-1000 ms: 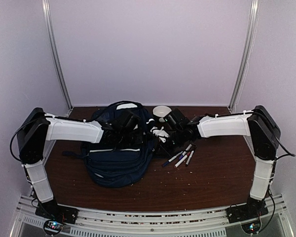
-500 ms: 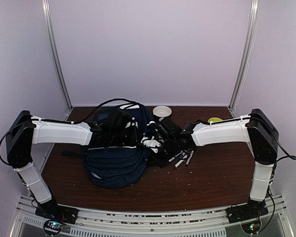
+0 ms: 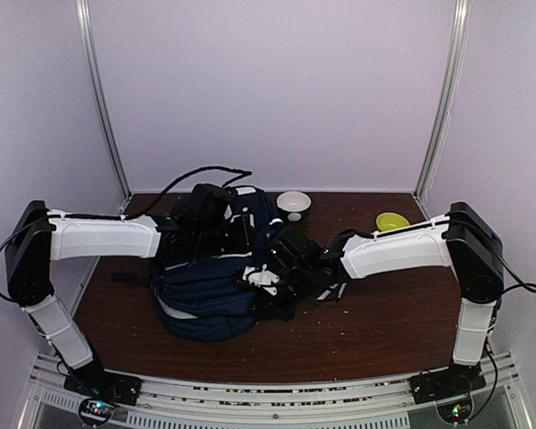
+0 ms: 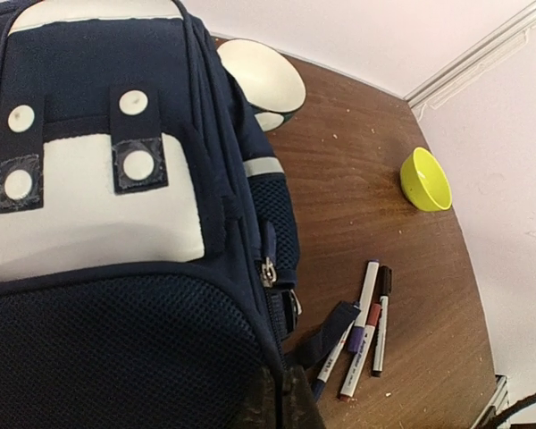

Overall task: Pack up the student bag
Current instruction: Zip the student bag into the largest pocket of the bag.

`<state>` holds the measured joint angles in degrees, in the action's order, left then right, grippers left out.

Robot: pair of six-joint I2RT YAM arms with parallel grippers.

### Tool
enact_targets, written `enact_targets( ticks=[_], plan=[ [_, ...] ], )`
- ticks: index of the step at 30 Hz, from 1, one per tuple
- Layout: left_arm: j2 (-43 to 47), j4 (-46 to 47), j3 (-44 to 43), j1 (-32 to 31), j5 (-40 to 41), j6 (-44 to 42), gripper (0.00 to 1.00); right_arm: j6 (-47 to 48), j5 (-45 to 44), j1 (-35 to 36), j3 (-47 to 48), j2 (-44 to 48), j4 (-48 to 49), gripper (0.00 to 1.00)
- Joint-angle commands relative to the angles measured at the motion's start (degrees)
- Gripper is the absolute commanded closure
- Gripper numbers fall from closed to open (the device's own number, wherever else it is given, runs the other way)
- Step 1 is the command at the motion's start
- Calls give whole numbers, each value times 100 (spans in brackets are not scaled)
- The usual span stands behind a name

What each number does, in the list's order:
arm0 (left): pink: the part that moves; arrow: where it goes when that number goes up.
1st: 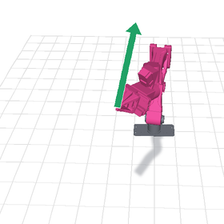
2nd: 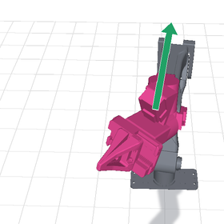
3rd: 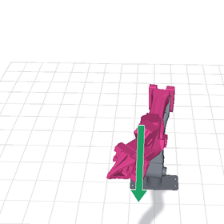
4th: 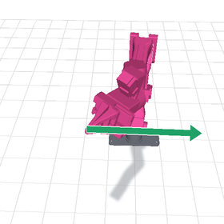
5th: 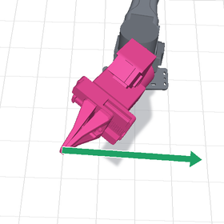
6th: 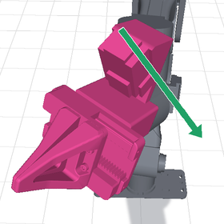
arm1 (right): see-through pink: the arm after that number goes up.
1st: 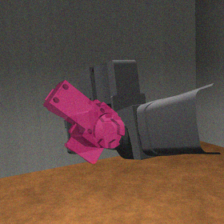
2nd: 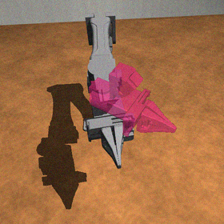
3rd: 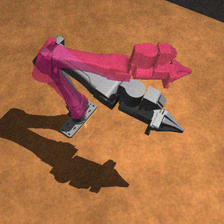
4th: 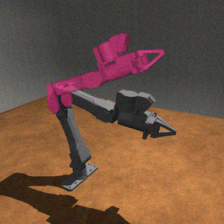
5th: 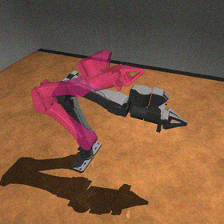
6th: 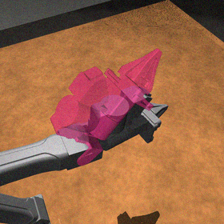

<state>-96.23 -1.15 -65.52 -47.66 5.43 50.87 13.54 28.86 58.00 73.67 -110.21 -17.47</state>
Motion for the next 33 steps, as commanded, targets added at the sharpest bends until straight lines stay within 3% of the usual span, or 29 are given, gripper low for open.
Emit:
enact_targets(
  ticks=[1,10,15,16,19,22,26,33],
  plan=[
    [88,725,-660,121,-726,-425,100,192,838,231,91,-119,150,100],
    [164,-804,-1331,279,-1207,-824,100,43,1558,600,712,-489,-48,100],
    [383,-1552,-1420,388,-1226,-1054,100,-380,1616,749,554,-429,492,100],
    [517,-1793,-1366,389,-1056,-1125,98,-467,1557,747,585,-438,501,100],
    [1177,-2369,-1203,389,-279,-1321,66,-790,1290,753,667,-500,718,100],
    [1788,-3320,-1264,389,582,-1476,48,-1288,1215,792,1147,-829,704,100],
    [2713,-4408,-920,389,1271,-1157,45,-1921,900,859,2023,-1358,624,100],
    [4681,-5511,525,378,1452,-24,48,-2653,937,1063,3919,-2533,125,97]
  ],
)
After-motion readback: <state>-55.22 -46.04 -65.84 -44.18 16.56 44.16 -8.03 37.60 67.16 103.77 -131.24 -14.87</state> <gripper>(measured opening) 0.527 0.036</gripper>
